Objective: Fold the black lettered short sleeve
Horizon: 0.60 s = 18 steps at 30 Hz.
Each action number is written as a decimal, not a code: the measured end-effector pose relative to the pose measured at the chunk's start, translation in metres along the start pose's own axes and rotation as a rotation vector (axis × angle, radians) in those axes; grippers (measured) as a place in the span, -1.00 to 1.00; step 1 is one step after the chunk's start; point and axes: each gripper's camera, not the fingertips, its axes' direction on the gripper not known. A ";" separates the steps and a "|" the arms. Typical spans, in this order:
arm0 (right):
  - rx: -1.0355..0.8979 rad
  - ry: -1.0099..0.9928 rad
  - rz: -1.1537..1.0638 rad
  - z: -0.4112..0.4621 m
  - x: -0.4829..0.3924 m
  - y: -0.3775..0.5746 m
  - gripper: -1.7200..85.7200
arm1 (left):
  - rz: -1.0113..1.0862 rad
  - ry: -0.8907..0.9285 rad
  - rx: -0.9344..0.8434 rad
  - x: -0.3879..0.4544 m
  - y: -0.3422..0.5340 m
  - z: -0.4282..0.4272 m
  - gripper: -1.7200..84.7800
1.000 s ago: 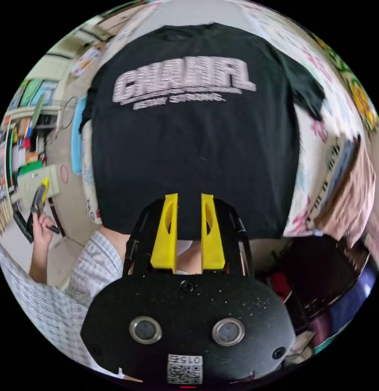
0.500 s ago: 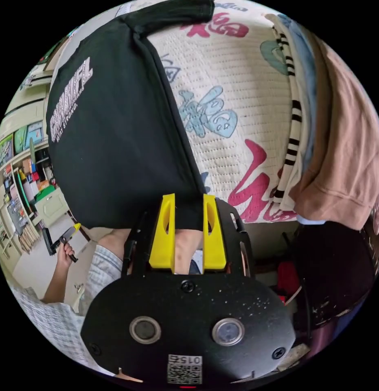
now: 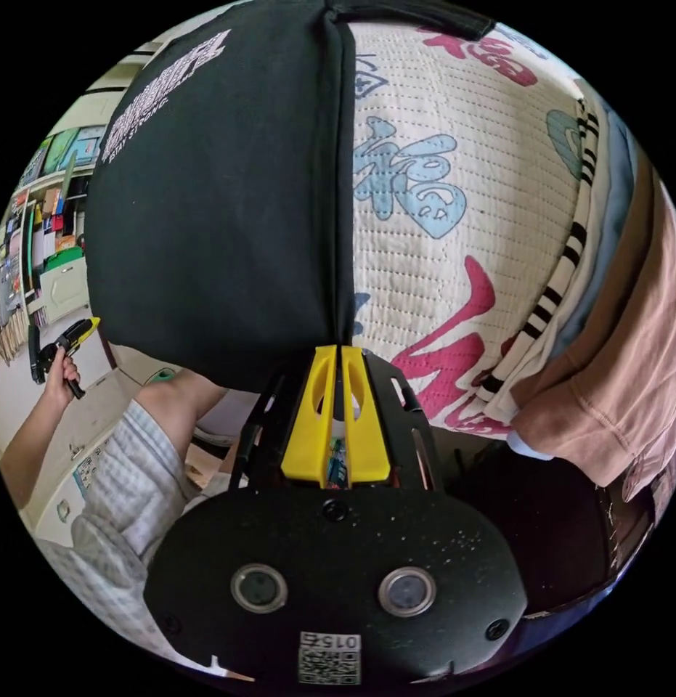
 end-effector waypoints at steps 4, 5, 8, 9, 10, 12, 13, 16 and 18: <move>0.113 0.235 -0.032 0.061 -0.049 -0.011 -0.96 | 0.055 -0.036 -0.002 0.033 0.000 0.023 -0.98; 0.129 0.251 -0.023 0.070 -0.053 -0.013 -0.96 | 0.064 -0.049 0.011 0.043 0.002 0.029 -0.98; 0.159 0.235 0.012 0.108 -0.057 -0.028 -0.96 | 0.133 -0.125 0.026 0.074 0.004 0.044 -0.98; 0.143 0.201 -0.006 0.120 -0.052 -0.038 -0.96 | 0.147 -0.138 0.023 0.081 0.003 0.047 -0.98; 0.117 0.134 -0.024 0.131 -0.043 -0.048 -0.96 | 0.179 -0.158 0.010 0.092 0.001 0.054 -0.98; 0.053 -0.006 -0.055 0.147 -0.023 -0.067 -0.96 | 0.201 -0.156 -0.032 0.103 -0.007 0.063 -0.98; -0.009 -0.107 -0.056 0.159 -0.008 -0.082 -0.95 | 0.178 -0.138 -0.084 0.107 -0.015 0.068 -0.98; -0.073 -0.244 0.037 0.186 0.020 -0.106 -0.91 | 0.167 -0.138 -0.214 0.125 -0.032 0.076 -0.98; -0.039 -0.180 0.079 0.191 0.026 -0.111 -0.88 | 0.202 -0.236 -0.209 0.145 -0.035 0.069 -0.98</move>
